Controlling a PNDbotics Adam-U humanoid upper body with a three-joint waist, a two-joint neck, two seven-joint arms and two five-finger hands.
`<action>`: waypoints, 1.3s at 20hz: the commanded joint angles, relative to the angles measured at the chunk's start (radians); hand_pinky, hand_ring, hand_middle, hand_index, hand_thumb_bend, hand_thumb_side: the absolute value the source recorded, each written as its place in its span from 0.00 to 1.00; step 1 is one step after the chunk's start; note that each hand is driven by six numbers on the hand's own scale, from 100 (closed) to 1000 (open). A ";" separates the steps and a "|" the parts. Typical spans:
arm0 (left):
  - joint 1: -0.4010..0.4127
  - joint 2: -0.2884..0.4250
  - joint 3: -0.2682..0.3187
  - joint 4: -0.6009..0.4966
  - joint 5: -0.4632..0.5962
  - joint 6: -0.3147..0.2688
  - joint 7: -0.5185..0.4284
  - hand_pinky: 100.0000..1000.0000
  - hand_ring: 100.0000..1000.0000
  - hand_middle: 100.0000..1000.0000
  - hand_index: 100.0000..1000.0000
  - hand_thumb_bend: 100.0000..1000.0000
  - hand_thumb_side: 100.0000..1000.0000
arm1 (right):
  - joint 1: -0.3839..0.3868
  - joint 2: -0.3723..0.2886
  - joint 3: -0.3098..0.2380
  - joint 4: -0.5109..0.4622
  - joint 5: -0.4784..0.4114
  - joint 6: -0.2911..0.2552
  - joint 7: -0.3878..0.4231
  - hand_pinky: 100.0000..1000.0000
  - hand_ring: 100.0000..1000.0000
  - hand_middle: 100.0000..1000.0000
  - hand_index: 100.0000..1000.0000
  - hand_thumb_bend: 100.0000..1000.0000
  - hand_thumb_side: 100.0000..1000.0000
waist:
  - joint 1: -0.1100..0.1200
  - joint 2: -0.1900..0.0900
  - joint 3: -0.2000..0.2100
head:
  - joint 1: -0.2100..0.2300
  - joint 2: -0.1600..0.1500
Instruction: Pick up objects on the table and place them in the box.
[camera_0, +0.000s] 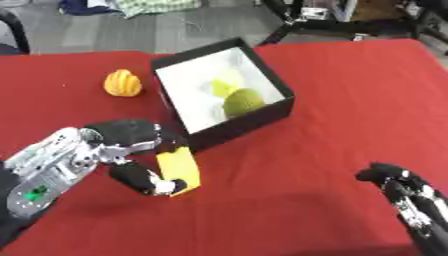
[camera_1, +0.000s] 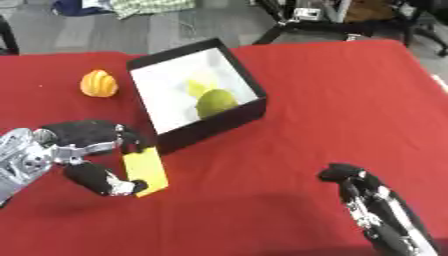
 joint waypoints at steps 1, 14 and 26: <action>-0.002 0.004 -0.006 0.010 -0.008 0.000 0.009 0.75 0.58 0.65 0.91 0.21 0.62 | -0.004 -0.017 0.001 -0.012 0.001 0.001 0.000 1.00 0.78 0.68 0.79 0.00 0.48 | 0.011 -0.020 0.000 | 0.002 -0.002; -0.002 0.064 0.050 -0.080 -0.017 0.007 0.038 0.76 0.63 0.69 0.92 0.30 0.74 | -0.004 -0.017 -0.001 -0.012 0.001 0.002 -0.003 1.00 0.78 0.68 0.79 0.00 0.48 | 0.012 -0.023 0.002 | -0.001 -0.002; 0.007 0.087 0.056 -0.113 -0.028 0.023 0.003 0.77 0.66 0.72 0.93 0.36 0.76 | -0.004 -0.018 -0.001 -0.011 0.001 0.002 -0.004 1.00 0.78 0.68 0.79 0.00 0.48 | 0.012 -0.024 0.002 | -0.001 -0.002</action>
